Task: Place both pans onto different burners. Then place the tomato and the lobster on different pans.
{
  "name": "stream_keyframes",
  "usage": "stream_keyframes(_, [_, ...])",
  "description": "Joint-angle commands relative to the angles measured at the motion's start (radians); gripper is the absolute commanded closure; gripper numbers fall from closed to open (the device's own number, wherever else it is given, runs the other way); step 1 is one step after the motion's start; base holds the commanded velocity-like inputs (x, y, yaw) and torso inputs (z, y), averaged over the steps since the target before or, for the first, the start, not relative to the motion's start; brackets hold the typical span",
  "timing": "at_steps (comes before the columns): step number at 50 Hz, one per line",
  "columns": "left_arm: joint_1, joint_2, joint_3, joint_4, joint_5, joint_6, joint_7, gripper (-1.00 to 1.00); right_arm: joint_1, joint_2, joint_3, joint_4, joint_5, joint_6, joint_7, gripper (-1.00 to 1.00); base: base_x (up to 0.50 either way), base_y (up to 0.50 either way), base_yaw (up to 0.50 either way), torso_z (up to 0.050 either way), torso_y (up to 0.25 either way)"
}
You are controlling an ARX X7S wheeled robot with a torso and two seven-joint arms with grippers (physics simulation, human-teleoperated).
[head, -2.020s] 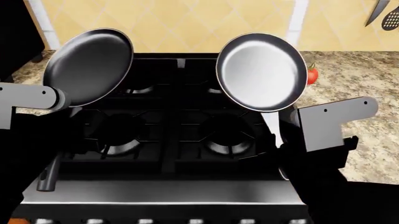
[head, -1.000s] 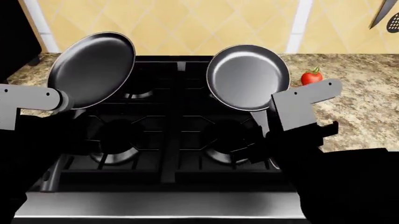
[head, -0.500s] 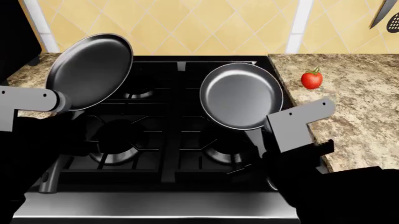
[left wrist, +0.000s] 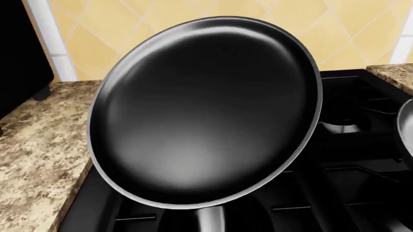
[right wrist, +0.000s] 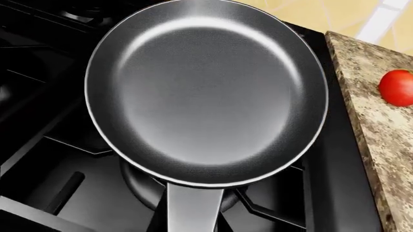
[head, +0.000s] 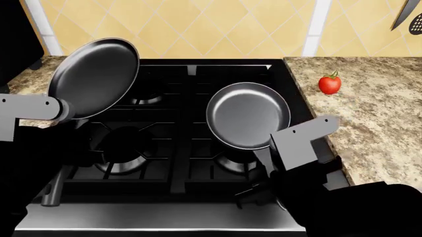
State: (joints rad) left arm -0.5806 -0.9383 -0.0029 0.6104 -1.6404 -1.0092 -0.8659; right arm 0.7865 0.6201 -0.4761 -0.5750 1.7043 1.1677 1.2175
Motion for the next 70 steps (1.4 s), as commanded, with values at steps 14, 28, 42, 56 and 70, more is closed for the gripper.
stream_keyframes(14, [-0.024, -0.004, -0.032, 0.003, 0.044, 0.019, -0.010, 1.00, -0.044, 0.015, 0.013, 0.011, -0.088, -0.018, -0.029, 1.00, 0.00, 0.00, 0.00, 0.001, 0.004])
stream_keyframes(28, [-0.018, -0.007, -0.033, 0.003, 0.047, 0.025, -0.008, 1.00, -0.047, 0.015, 0.007, 0.018, -0.096, -0.026, -0.042, -1.00, 0.00, 0.00, 0.00, 0.001, 0.004])
stream_keyframes(42, [-0.008, -0.009, -0.036, 0.001, 0.053, 0.033, -0.007, 1.00, -0.022, 0.024, 0.012, -0.003, -0.066, -0.031, -0.013, -1.00, 0.00, 0.00, 0.00, 0.001, 0.003])
stream_keyframes(56, [-0.019, -0.008, -0.013, -0.005, 0.060, 0.024, -0.010, 1.00, 0.168, 0.047, 0.029, -0.129, 0.173, -0.060, 0.188, -1.00, 0.00, 0.00, 0.00, 0.001, 0.002])
stream_keyframes(70, [-0.240, 0.043, 0.199, -0.100, 0.098, -0.149, -0.097, 1.00, 0.281, 0.142, 0.125, -0.184, 0.247, -0.120, 0.235, -1.00, 0.00, 0.00, 0.00, 0.001, 0.002])
